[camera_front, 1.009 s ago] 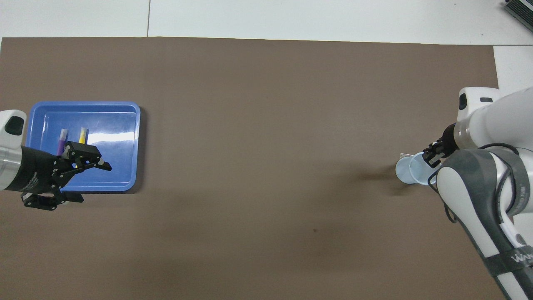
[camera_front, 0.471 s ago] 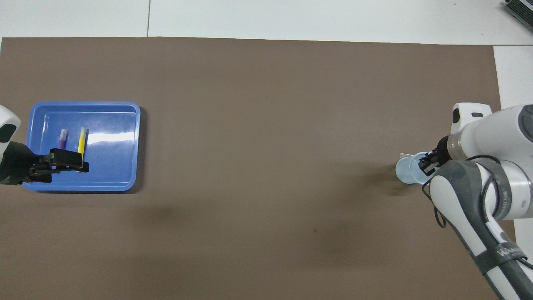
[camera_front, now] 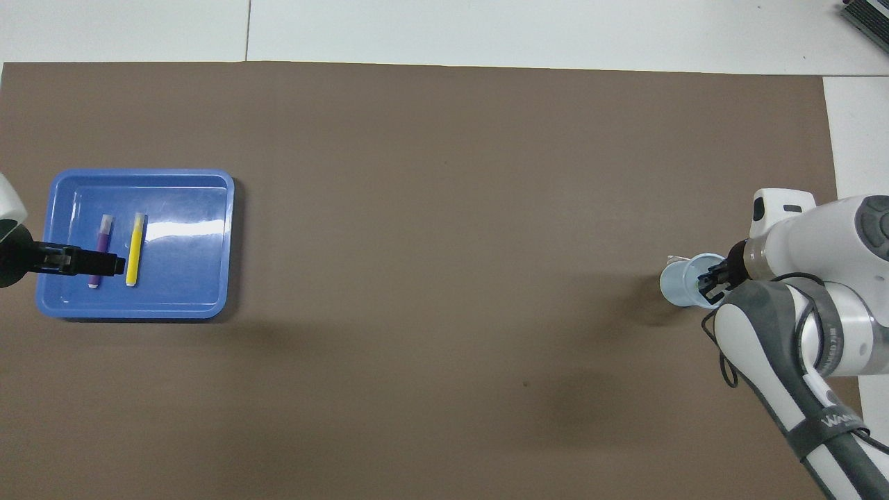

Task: Transfer and insert pens with both arms
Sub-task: 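Insert the green pen into the white cup with the right gripper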

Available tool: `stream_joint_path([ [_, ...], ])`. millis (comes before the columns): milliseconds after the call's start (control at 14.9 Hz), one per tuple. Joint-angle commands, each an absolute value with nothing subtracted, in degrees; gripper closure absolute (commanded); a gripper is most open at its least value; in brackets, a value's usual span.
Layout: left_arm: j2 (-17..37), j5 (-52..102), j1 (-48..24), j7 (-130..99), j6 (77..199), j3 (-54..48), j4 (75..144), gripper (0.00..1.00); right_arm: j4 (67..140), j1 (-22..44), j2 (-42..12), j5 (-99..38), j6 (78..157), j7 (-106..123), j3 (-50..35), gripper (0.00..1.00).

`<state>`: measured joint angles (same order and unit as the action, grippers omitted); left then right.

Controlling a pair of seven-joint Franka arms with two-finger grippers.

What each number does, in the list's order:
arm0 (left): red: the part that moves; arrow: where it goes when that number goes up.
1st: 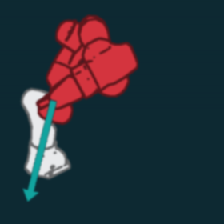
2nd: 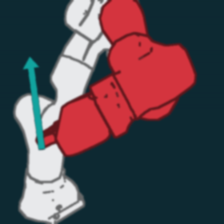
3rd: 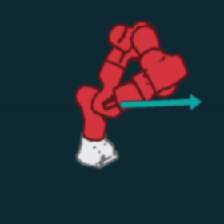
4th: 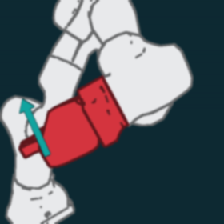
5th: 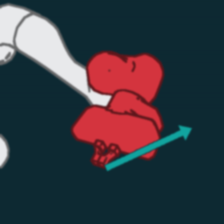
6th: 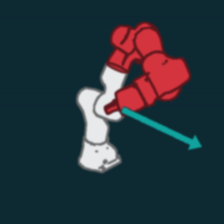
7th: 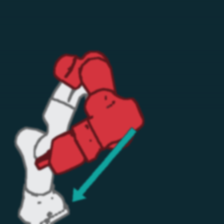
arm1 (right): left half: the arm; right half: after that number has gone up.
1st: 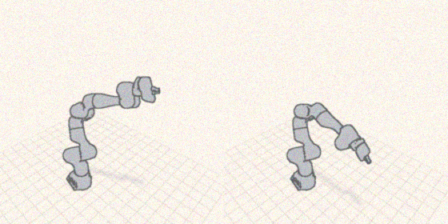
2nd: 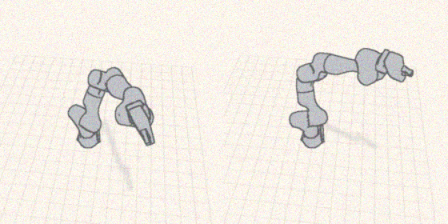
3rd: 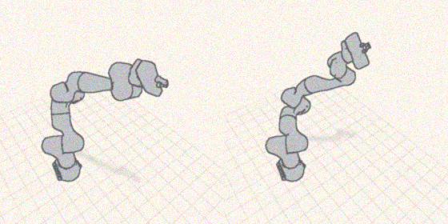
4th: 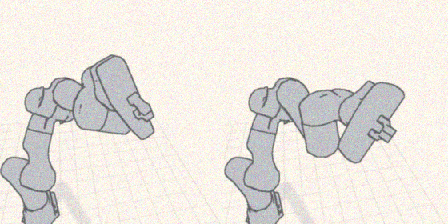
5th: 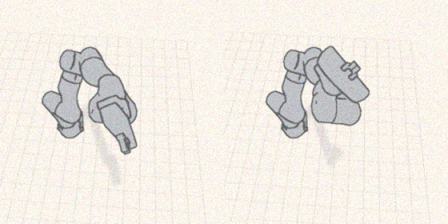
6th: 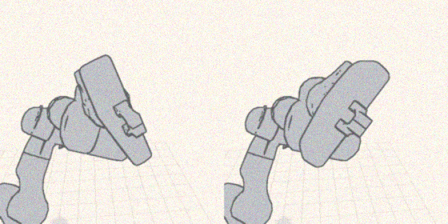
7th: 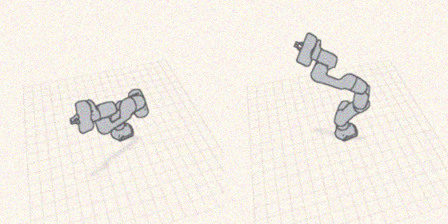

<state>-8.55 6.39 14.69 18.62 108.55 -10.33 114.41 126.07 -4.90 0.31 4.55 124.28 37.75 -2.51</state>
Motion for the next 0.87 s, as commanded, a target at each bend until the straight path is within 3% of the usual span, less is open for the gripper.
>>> stream_joint_path([
  [0,-8.5,3.8,15.6,21.6,110.9,-10.8,115.9,0.00,125.8,-5.8,2.0,4.5,123.6,38.5,-3.4,0.34],
  [403,-7.7,3.8,20.6,22.1,117.2,-10.9,121.3,0.00,115.2,-3.6,2.0,-0.7,109.1,37.9,-3.8,0.34],
  [672,-4.3,3.8,21.2,21.9,119.8,-10.8,121.2,0.00,110.9,-3.6,2.2,-8.9,103.3,37.8,-3.8,0.24],
  [807,-1.9,3.8,21.6,21.9,122.2,-10.8,121.3,0.00,106.0,-3.5,2.1,-12.1,96.0,34.9,-3.8,0.11],
])
